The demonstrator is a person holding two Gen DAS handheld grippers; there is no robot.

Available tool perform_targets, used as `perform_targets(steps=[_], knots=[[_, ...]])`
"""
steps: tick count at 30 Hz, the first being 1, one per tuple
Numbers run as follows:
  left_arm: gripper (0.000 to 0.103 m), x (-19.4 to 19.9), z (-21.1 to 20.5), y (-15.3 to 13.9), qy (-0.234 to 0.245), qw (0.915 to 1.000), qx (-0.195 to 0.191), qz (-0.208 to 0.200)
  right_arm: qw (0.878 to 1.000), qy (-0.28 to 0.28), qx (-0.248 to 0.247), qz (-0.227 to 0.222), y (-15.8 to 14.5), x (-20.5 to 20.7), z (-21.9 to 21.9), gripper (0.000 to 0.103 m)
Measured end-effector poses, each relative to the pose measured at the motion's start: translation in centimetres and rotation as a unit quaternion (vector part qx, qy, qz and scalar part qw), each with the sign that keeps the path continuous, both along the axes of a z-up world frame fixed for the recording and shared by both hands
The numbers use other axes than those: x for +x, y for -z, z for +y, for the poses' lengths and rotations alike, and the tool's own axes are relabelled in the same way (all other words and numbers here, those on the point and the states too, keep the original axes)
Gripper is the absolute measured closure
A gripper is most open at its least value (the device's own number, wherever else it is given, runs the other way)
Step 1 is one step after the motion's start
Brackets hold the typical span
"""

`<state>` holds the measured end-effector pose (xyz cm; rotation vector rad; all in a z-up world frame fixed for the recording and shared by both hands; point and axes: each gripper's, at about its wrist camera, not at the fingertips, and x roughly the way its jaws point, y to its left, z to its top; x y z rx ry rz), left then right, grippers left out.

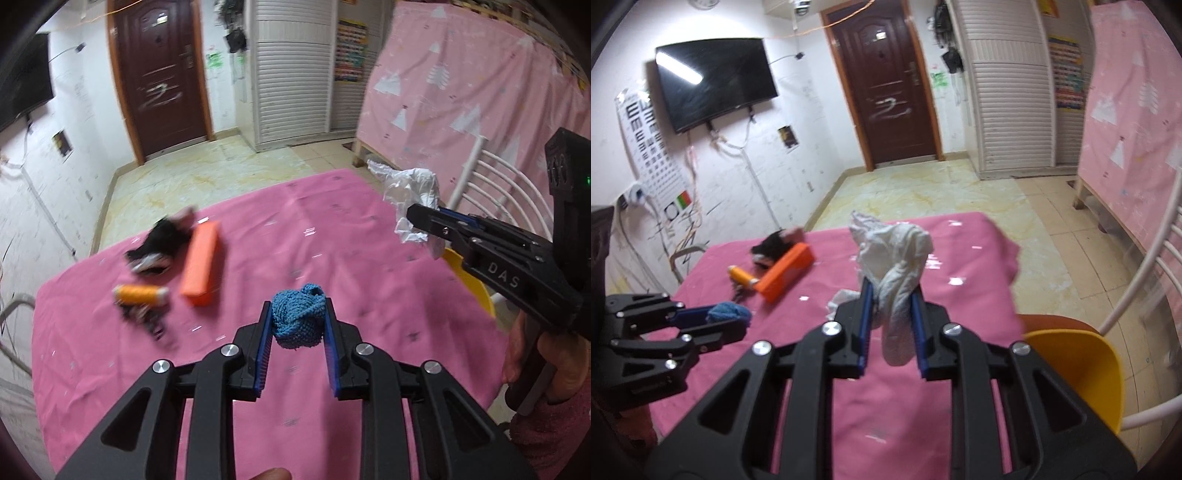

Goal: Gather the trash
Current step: 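Carry the ball and cloth over the yellow bin and open both tools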

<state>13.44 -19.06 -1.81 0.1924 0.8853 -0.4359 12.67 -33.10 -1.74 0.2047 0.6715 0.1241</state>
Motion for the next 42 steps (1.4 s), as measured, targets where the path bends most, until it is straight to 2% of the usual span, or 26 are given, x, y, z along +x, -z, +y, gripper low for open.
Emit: perform_targets(steps=[10,19,30,38,42], knots=[[0.086,-1.4,-9.8,-0.5,0.078,0.9967,0.024,-0.004,0.998,0.066,0.013,0.006,1.1,-2.7,-8.0,0.085],[0.086,-2.4,-15.3,0.1,0.118,0.9918,0.048,-0.002,0.994,0.107,0.023,0.011,2.5,-4.8,-12.5,0.084],[0.086,-2.5,-19.8,1.2,0.149,0.9861,0.073,0.006,0.990,0.136,0.036,0.030,5.0,-6.3,-16.5,0.084],[0.086,-1.6,-23.3,1.8,0.151,0.9860,0.068,0.020,0.988,0.141,0.052,0.036,6.4,-6.8,-17.8,0.083],[0.085,-0.5,-24.9,1.6,0.142,0.9880,0.055,0.029,0.987,0.145,0.061,0.043,6.9,-6.8,-18.3,0.072]])
